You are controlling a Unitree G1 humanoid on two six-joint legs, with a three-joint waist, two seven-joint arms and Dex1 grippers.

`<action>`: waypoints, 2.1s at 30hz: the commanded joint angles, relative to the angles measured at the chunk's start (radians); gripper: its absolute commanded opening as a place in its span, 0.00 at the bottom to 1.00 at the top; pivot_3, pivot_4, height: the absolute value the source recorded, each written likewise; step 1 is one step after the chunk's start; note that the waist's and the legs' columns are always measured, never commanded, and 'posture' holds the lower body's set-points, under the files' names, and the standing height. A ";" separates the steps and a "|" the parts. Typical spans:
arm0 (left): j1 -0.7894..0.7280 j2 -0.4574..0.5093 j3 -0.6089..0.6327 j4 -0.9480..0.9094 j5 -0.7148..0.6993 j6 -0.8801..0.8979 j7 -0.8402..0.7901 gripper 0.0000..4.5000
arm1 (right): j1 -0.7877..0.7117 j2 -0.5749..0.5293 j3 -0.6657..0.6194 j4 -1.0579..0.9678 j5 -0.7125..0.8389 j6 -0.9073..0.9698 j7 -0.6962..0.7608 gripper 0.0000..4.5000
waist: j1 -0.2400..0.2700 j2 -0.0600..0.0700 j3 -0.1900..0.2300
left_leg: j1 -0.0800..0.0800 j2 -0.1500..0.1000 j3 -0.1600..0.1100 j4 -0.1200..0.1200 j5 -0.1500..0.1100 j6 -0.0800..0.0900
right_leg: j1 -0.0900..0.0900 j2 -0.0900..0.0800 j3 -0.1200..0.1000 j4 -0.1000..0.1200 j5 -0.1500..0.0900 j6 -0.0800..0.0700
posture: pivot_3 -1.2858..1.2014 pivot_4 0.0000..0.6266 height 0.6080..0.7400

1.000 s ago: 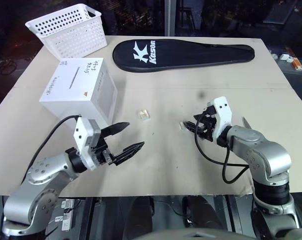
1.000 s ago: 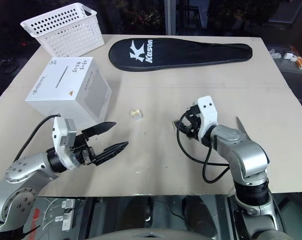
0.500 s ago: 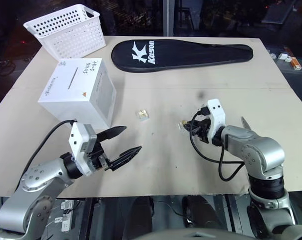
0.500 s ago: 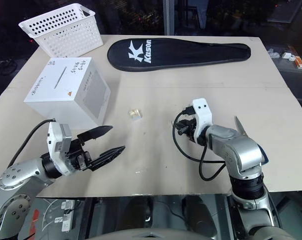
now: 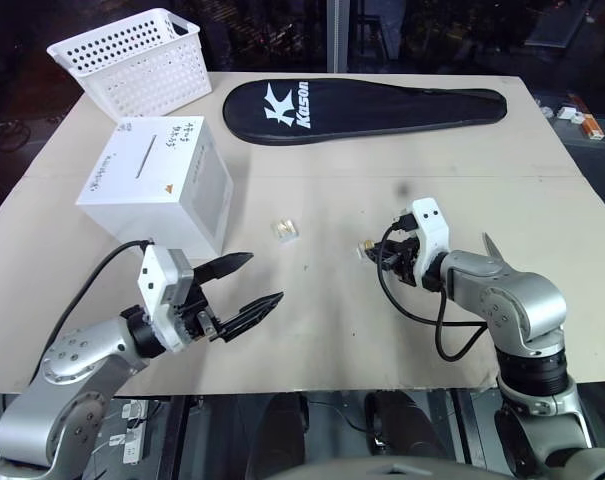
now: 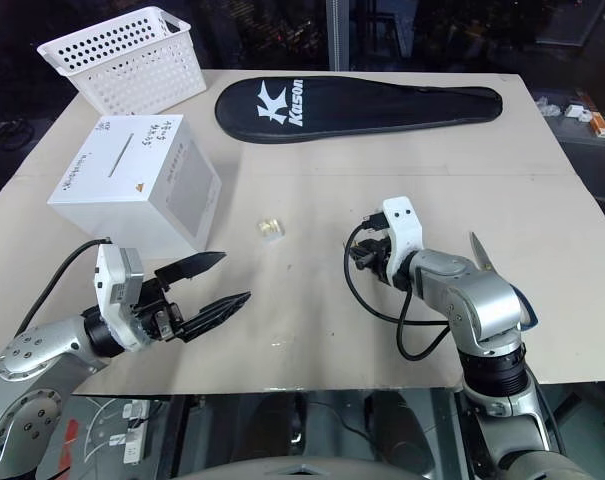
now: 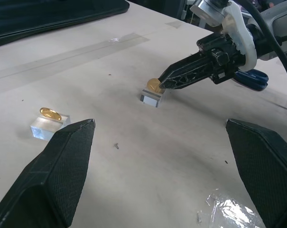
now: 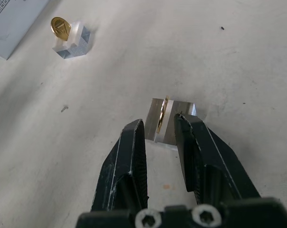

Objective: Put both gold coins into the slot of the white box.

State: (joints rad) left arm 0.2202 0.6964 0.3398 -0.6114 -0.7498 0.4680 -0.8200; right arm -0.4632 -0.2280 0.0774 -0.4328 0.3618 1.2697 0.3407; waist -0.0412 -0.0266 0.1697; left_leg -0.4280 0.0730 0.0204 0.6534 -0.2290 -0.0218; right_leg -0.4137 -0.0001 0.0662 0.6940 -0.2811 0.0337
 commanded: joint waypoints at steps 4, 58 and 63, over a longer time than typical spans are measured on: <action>-0.002 -0.002 0.007 -0.049 -0.010 -0.010 0.017 1.00 | -0.025 -0.007 0.013 0.001 0.005 -0.035 -0.001 0.01 | 0.000 0.000 0.000 | 0.000 0.000 0.000 0.000 0.000 0.000 | 0.000 0.000 0.000 0.000 0.000 0.000 | 0.52 0.24 0.90; -0.645 0.022 -0.206 0.177 -0.375 0.405 -0.076 0.17 | -0.135 -0.243 -0.162 -0.258 0.738 -0.116 0.146 0.00 | 0.001 0.000 0.000 | -0.001 0.000 -0.002 0.000 0.000 0.000 | 0.000 0.001 -0.001 0.000 0.000 0.000 | 0.52 0.24 0.90; -0.640 0.016 -0.189 0.184 -0.392 0.409 -0.078 0.01 | -0.135 -0.256 -0.150 -0.255 0.763 -0.127 0.136 0.00 | 0.001 0.000 0.000 | -0.001 0.000 -0.002 0.000 0.000 0.000 | 0.000 0.000 -0.001 0.000 0.000 0.000 | 0.52 0.24 0.90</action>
State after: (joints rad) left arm -0.4229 0.7134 0.1295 -0.4074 -1.1146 0.8784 -0.8912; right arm -0.5769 -0.4834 -0.0783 -0.6562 1.0887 1.1667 0.4748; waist -0.0400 -0.0268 0.1701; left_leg -0.4294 0.0729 0.0188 0.6539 -0.2289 -0.0217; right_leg -0.4136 0.0004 0.0651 0.6937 -0.2811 0.0339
